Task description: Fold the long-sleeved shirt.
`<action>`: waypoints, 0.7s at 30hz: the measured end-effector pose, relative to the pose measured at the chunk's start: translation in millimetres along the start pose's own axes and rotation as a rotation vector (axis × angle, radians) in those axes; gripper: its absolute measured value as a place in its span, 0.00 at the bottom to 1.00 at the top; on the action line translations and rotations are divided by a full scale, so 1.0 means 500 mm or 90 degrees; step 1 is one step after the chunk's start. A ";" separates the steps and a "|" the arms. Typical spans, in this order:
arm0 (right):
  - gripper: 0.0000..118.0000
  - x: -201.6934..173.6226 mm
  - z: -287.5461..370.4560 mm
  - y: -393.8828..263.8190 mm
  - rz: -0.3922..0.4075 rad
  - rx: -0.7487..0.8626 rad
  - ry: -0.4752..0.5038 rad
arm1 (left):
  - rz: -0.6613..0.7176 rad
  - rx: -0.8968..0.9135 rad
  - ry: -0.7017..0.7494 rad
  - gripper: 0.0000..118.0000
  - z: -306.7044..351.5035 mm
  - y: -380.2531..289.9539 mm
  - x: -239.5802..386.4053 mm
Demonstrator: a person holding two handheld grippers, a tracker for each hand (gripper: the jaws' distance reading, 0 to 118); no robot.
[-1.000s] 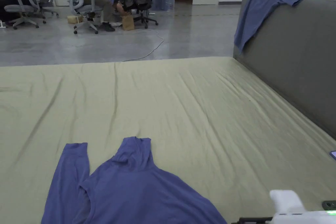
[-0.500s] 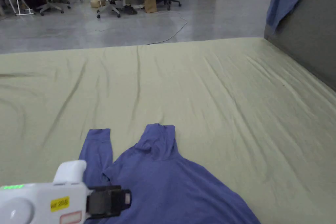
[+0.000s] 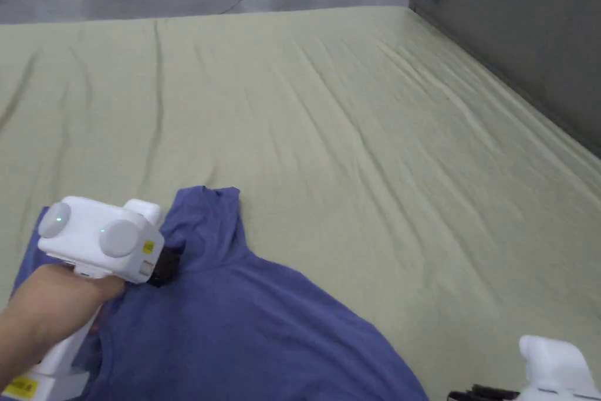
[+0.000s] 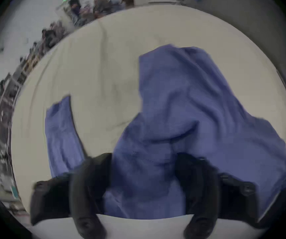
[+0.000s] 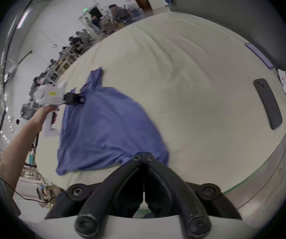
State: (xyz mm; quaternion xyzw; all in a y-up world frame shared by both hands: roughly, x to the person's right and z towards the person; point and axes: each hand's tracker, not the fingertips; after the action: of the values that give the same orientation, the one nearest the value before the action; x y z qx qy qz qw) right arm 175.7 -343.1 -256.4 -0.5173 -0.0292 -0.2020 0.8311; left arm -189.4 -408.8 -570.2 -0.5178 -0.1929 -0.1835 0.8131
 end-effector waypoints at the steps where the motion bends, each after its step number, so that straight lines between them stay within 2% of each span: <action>1: 0.07 0.005 -0.010 0.014 -0.001 -0.001 -0.027 | -0.021 0.008 -0.018 0.34 0.013 -0.002 0.017; 2: 0.49 0.009 -0.032 0.029 -0.004 0.003 -0.049 | -0.056 0.011 0.005 0.00 0.026 -0.007 0.039; 3: 0.89 0.014 -0.053 0.043 0.005 -0.001 -0.070 | -0.093 0.024 0.072 0.00 0.059 -0.008 0.058; 4: 1.00 0.017 -0.062 0.044 -0.002 0.061 -0.046 | -0.092 0.028 0.057 0.00 0.070 -0.006 0.057; 5: 0.98 0.026 -0.086 0.050 0.001 0.021 -0.057 | -0.067 0.028 0.043 0.00 0.084 -0.002 0.047; 6: 0.99 0.030 -0.113 0.059 -0.026 -0.015 -0.073 | -0.021 0.031 0.021 0.00 0.085 0.001 0.028; 8: 0.98 0.045 -0.165 0.057 -0.054 -0.082 -0.020 | 0.062 0.038 -0.033 0.00 0.099 0.004 -0.012; 9: 0.93 0.052 -0.192 0.052 -0.064 -0.106 0.005 | 0.095 0.052 -0.056 0.00 0.116 0.003 -0.029; 10: 0.80 0.031 -0.204 0.073 -0.051 -0.127 -0.007 | 0.121 0.066 -0.075 0.00 0.136 0.000 -0.038; 11: 0.74 0.009 -0.208 0.071 0.011 -0.128 -0.116 | 0.134 0.083 -0.086 0.00 0.150 0.000 -0.051; 13: 0.69 -0.034 -0.195 0.053 0.106 -0.107 -0.133 | 0.132 0.120 -0.090 0.00 0.208 -0.006 -0.055; 15: 0.40 -0.079 -0.174 0.035 0.207 -0.089 -0.145 | 0.113 0.157 -0.090 0.00 0.279 -0.021 -0.040; 16: 0.18 -0.088 -0.167 0.024 0.229 -0.093 -0.127 | 0.105 0.174 -0.090 0.00 0.311 -0.027 -0.036; 17: 0.01 -0.093 -0.167 0.016 0.230 -0.118 -0.095 | 0.100 0.192 -0.099 0.00 0.349 -0.035 -0.032; 18: 0.01 -0.097 -0.170 0.010 0.221 -0.136 -0.068 | 0.100 0.209 -0.112 0.00 0.382 -0.046 -0.028; 20: 0.01 -0.107 -0.159 0.000 0.254 -0.116 -0.104 | 0.104 0.229 -0.129 0.00 0.445 -0.067 -0.021; 21: 0.01 -0.108 -0.145 0.000 0.242 -0.098 -0.104 | 0.108 0.239 -0.135 0.00 0.475 -0.077 -0.021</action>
State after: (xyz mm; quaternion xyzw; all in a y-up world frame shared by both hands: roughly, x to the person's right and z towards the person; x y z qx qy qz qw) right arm 114.4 -389.6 -303.8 -0.5900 0.0169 -0.0004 0.8073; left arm -246.9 -206.5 -453.1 -0.3885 -0.2638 -0.0199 0.8827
